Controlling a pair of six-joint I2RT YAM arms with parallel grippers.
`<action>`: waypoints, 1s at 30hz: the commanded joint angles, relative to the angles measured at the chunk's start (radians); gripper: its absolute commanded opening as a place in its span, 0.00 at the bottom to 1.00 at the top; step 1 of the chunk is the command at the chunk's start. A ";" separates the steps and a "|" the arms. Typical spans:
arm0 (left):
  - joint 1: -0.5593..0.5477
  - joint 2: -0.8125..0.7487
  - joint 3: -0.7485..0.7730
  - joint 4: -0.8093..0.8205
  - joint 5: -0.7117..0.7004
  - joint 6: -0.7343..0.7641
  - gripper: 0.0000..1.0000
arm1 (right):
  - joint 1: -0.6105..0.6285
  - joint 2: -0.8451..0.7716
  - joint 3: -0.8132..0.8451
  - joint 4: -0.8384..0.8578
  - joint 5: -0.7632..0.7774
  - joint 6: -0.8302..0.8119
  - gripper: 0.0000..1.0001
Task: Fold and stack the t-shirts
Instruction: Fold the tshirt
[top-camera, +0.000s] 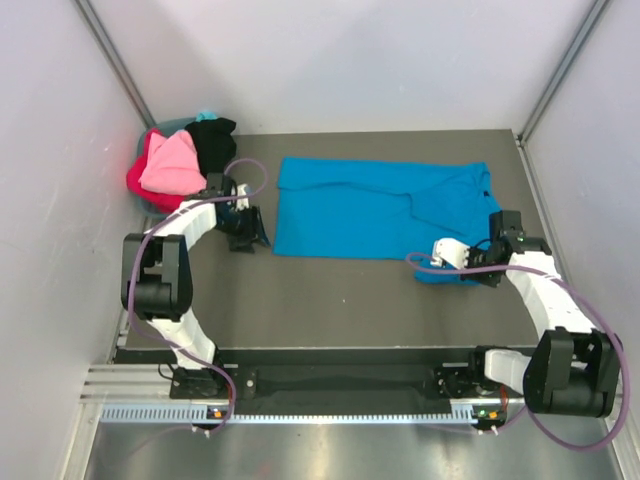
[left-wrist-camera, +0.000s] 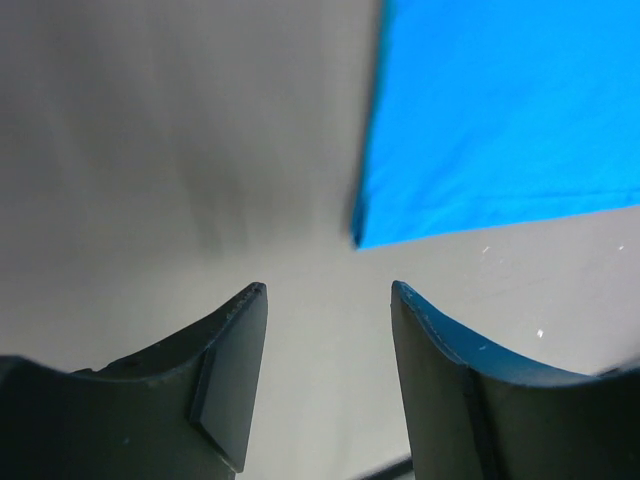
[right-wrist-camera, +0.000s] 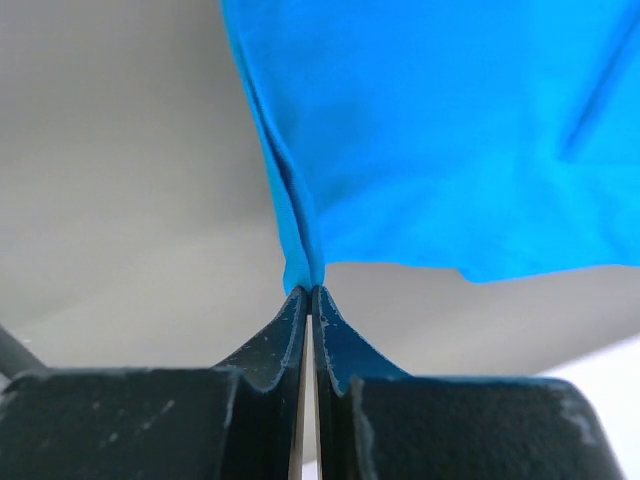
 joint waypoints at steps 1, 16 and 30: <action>0.026 -0.036 -0.065 -0.006 0.097 -0.131 0.58 | -0.008 -0.033 0.071 -0.045 -0.039 0.043 0.00; 0.029 0.130 0.010 0.095 0.164 -0.194 0.55 | -0.005 -0.005 0.103 -0.029 -0.025 0.115 0.00; 0.028 0.171 0.008 0.101 0.169 -0.151 0.38 | -0.004 0.002 0.090 0.013 -0.034 0.158 0.00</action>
